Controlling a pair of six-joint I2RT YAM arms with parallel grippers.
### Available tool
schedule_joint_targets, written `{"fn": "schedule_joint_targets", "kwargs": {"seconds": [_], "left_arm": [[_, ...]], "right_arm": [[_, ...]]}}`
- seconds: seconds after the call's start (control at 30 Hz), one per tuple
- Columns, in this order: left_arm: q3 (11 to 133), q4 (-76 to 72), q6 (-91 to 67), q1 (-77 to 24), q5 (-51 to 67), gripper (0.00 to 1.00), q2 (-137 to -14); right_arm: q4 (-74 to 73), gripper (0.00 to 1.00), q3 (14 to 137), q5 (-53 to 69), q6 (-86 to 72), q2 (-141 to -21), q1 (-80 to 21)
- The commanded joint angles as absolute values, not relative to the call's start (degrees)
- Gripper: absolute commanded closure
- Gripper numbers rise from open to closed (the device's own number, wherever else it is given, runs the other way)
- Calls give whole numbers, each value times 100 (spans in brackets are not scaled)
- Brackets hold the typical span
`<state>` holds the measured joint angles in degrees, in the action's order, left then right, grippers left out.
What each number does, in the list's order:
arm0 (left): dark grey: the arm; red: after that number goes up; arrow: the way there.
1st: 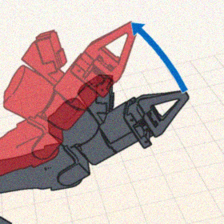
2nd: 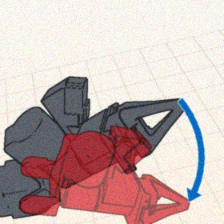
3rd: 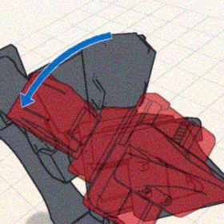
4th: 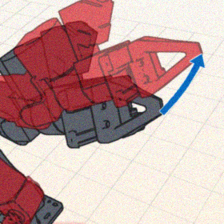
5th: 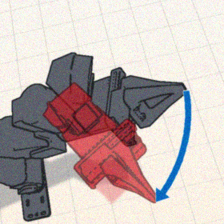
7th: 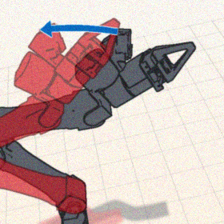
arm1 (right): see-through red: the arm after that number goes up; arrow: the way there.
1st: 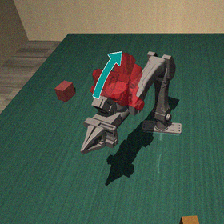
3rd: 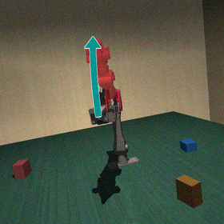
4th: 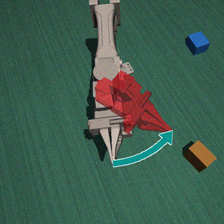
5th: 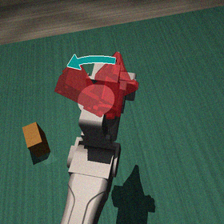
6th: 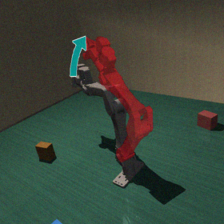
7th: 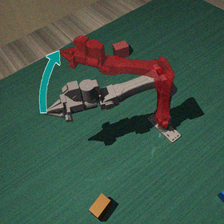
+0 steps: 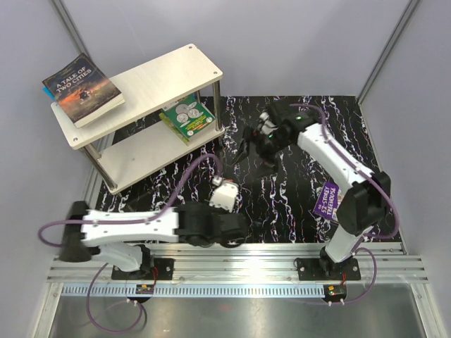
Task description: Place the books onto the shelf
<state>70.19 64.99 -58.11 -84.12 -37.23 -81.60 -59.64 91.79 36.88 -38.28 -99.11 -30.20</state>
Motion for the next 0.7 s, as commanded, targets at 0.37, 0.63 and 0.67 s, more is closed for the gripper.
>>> {"fn": "schedule_joint_targets", "kwargs": {"seconds": [0.37,0.63,0.67], "left_arm": [[3175,425,-6547,-6882,-3041,100,-3545],[1469,-3261,-7119,-6530,-3813,100,-3243],[1329,-3530,-7180,-6530,-4015,100,-3321]], "right_arm": [[-6030,0,8148,3638,-4043,-8350,-1863],[-5907,0,7726,3753,-3972,-8069,-1863],[-5871,0,7699,3796,-3999,-8034,-1872]]}}
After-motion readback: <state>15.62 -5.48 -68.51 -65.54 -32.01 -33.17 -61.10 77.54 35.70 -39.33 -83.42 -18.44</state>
